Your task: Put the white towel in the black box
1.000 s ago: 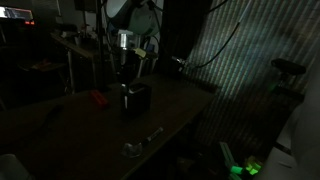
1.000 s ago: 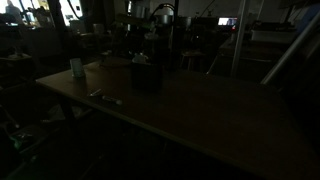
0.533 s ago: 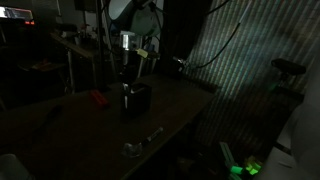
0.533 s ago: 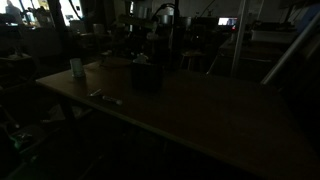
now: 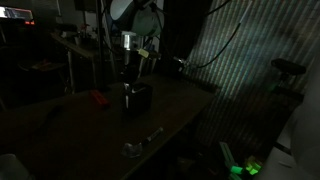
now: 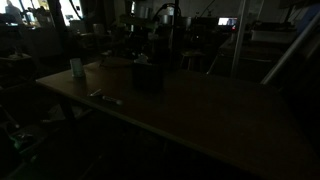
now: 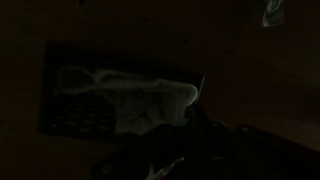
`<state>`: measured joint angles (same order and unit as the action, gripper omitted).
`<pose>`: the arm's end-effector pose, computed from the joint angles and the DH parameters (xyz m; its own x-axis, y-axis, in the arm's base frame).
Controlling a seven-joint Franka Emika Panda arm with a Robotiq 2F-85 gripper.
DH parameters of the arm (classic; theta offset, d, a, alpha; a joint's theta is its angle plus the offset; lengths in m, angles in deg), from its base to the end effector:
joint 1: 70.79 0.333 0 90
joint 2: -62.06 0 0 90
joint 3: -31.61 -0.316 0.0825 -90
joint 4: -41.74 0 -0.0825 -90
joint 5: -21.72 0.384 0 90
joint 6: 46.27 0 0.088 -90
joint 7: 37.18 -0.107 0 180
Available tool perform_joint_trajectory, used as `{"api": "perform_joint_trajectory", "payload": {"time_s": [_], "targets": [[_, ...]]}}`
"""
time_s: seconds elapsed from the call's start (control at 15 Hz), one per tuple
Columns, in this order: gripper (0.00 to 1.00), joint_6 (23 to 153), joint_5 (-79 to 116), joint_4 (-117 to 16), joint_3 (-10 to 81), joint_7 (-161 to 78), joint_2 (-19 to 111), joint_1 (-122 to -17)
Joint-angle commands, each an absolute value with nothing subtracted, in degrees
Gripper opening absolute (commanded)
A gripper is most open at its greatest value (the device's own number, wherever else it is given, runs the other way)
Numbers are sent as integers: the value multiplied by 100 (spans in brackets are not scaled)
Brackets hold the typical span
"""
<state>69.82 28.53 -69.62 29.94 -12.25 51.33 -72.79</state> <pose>0.5856 0.0029 0.3788 0.9292 0.3657 -0.0527 0.3556 -0.9239 -0.1412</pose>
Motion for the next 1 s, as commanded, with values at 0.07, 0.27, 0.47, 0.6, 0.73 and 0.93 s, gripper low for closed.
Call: {"api": "perform_joint_trajectory", "payload": {"time_s": [0.07,0.27,0.47,0.6,0.73,0.93], "targets": [[0,6984,2693,-6828,3033,-1158,5002,-7323],[0,6973,2637,-6798,3053,-1151,4991,-7345],[0,6961,2587,-6794,3081,-1152,4994,-7376],[0,6957,2589,-6800,3094,-1145,5017,-7397],[0,6954,2552,-6790,3106,-1187,5015,-7409],[0,6947,2518,-6780,3129,-1225,5012,-7434]]}}
